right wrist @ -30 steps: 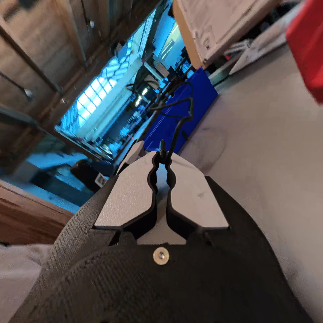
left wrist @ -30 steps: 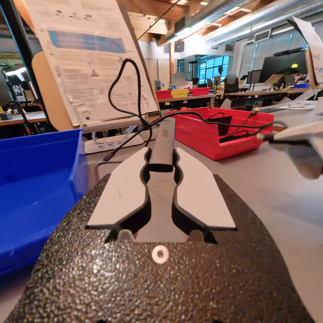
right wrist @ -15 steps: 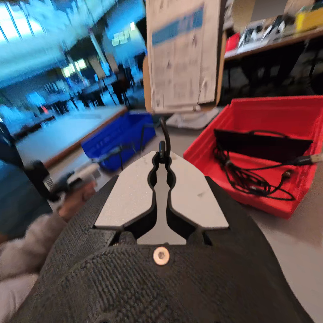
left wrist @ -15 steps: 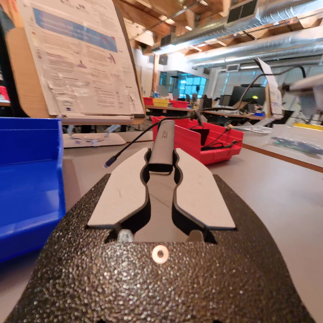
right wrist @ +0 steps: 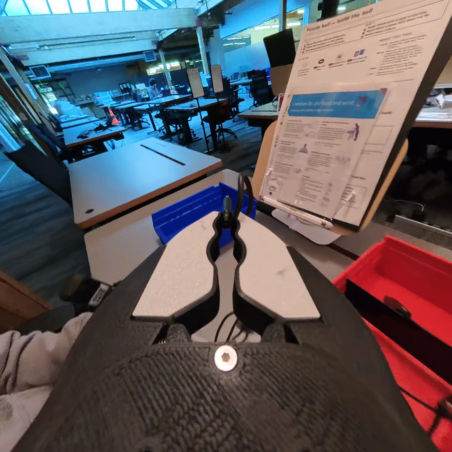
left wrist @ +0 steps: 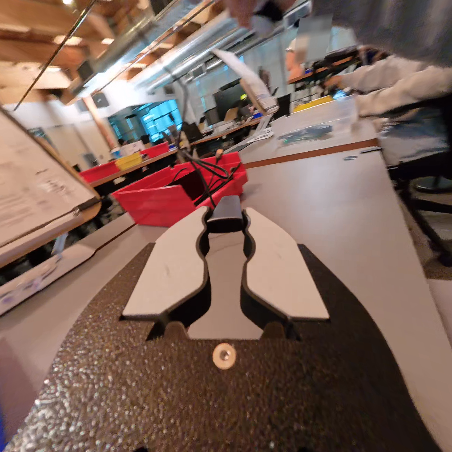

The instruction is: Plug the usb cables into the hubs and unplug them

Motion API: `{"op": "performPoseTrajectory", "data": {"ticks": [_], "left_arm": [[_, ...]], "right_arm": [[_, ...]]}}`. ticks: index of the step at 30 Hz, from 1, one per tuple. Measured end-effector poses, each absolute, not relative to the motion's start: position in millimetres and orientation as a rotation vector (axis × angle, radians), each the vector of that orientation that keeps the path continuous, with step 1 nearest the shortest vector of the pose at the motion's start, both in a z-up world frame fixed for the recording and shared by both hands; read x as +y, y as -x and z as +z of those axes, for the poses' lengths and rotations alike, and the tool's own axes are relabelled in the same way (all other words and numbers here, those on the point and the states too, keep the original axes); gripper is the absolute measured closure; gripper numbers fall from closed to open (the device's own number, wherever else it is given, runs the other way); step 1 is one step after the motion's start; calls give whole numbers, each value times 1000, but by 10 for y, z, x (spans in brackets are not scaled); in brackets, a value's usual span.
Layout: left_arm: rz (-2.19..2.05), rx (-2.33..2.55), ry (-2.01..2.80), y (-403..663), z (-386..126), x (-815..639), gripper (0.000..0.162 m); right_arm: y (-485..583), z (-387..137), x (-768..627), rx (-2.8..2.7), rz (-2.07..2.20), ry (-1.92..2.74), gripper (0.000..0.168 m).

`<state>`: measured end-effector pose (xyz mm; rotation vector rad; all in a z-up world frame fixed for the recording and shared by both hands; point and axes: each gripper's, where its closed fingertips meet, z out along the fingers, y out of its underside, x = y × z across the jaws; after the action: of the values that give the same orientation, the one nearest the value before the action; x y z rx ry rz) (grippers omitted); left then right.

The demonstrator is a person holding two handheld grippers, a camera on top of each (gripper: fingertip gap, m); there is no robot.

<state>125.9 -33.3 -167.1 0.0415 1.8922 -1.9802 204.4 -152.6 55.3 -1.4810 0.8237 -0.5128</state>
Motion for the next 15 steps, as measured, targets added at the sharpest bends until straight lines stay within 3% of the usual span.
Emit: {"op": "performPoseTrajectory", "data": {"ticks": [4,10,15], "left_arm": [[-2191,1880,-144,-1057,-1571,-320,139],[-2510,1823,-252,-843,-1384,-241,138],[-2740,1816,-453,-563,-1292,-130,138]], "right_arm": [[-2264,607,-1227,816,-313,1434,162],[-1904,223,-147,683,162,1508,162],[-2117,294,7,672,69,1457,162]]}}
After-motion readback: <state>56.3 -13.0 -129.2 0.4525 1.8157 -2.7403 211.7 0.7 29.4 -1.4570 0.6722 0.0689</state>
